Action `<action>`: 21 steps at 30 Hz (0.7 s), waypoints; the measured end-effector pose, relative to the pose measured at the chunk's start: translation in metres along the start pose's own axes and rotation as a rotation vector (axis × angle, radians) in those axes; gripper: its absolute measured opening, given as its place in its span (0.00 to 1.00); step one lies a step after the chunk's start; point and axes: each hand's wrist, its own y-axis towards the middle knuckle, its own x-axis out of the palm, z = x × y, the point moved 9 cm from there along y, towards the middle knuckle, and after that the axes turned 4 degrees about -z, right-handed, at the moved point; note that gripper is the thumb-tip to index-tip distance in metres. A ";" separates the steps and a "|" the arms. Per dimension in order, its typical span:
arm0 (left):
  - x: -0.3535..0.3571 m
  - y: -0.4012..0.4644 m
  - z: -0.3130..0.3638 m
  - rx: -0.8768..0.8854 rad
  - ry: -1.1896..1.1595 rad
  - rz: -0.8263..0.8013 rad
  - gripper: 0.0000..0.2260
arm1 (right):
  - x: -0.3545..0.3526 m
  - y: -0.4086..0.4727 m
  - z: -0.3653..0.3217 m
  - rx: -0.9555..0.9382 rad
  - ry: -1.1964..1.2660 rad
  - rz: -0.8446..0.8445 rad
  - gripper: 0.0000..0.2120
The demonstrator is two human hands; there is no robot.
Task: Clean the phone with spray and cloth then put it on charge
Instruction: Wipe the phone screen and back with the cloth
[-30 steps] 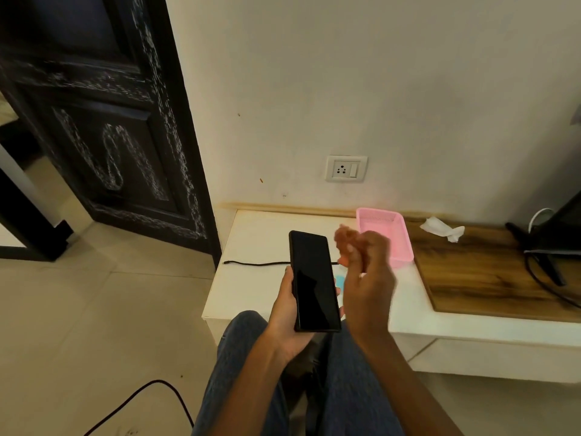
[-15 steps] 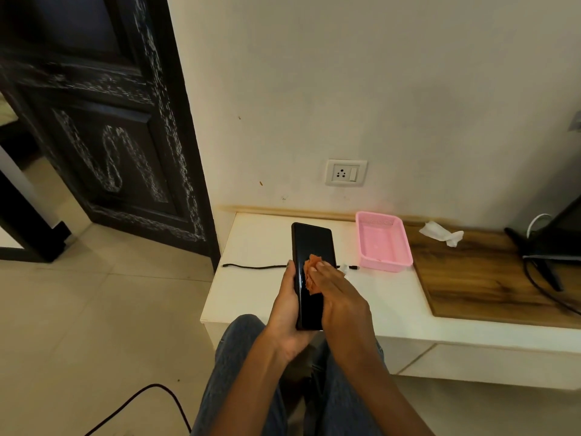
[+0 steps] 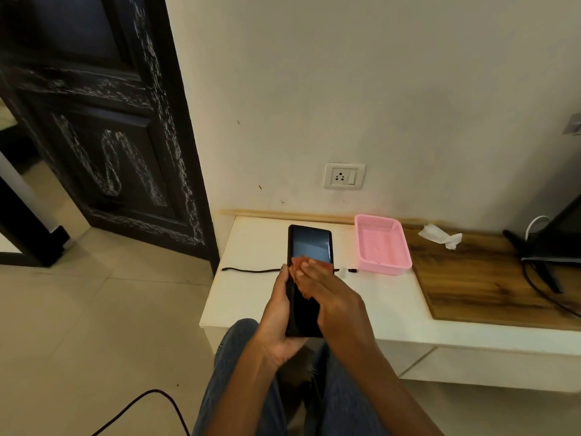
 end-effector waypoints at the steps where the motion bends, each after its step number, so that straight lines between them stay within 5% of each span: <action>1: -0.002 -0.001 0.001 0.008 -0.001 -0.007 0.24 | -0.002 -0.002 0.001 -0.016 -0.010 0.009 0.27; 11: 0.016 -0.003 -0.002 0.010 0.052 -0.058 0.23 | -0.040 0.040 0.022 0.150 0.007 0.160 0.16; 17: 0.004 -0.006 -0.003 -0.018 -0.091 -0.029 0.23 | -0.002 0.018 -0.013 0.022 -0.012 0.024 0.21; 21: 0.000 -0.004 0.001 0.009 -0.031 -0.034 0.23 | -0.012 0.009 -0.005 0.029 -0.035 0.077 0.19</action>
